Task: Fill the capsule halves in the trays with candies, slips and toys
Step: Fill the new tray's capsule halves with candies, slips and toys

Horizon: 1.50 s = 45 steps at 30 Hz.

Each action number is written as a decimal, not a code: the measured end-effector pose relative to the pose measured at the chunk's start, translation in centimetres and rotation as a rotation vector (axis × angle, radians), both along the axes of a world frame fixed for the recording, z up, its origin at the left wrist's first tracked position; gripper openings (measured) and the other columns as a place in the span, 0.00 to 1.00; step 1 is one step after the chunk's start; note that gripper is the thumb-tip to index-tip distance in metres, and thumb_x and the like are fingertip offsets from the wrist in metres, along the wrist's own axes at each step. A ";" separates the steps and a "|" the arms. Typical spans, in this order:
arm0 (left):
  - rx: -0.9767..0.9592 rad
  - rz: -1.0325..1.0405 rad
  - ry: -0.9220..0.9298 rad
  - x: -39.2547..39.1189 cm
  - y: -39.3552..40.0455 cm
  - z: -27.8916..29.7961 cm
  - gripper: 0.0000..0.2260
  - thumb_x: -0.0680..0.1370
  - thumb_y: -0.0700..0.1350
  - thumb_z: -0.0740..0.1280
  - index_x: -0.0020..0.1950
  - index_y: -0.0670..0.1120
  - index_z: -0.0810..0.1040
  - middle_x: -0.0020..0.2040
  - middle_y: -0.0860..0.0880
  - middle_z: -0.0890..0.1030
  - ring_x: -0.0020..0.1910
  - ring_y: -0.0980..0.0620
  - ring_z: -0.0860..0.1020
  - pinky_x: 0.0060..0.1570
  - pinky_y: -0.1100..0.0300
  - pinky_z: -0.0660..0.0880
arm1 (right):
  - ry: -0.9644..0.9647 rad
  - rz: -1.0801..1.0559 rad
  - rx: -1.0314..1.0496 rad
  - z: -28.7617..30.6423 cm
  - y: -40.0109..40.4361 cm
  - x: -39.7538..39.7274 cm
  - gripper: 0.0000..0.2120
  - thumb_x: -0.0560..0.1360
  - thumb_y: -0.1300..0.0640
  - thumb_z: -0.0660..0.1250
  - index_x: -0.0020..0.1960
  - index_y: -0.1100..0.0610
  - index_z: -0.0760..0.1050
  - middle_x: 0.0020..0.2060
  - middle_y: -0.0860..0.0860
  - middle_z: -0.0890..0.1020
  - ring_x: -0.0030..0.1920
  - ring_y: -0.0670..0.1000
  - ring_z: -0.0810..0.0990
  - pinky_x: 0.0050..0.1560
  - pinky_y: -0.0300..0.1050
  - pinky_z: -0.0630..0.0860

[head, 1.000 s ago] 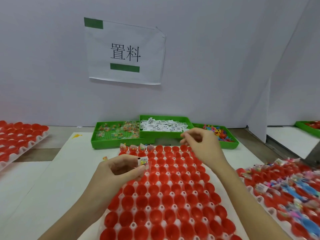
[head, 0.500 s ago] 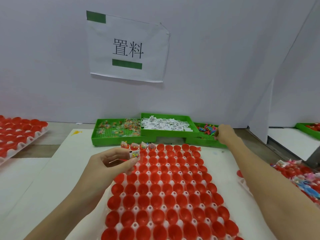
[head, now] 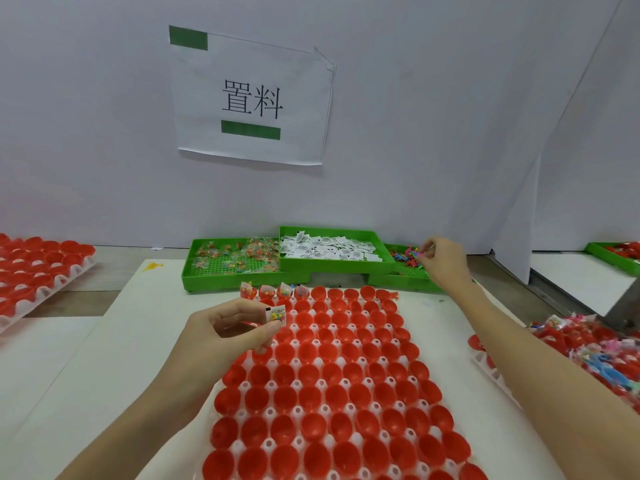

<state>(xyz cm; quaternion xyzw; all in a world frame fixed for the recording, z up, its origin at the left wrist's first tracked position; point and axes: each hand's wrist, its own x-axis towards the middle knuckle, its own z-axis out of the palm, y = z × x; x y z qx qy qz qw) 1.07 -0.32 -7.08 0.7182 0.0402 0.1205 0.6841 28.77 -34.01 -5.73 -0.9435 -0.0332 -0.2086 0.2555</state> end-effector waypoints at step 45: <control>1.172 -0.259 -0.227 6.2 -2.8 1.2 0.21 0.84 0.60 0.57 0.69 0.52 0.79 0.66 0.58 0.79 0.66 0.62 0.71 0.72 0.60 0.65 | 0.296 0.628 0.562 1.4 7.5 -17.9 0.03 0.75 0.57 0.76 0.48 0.52 0.86 0.42 0.48 0.88 0.45 0.47 0.87 0.53 0.40 0.82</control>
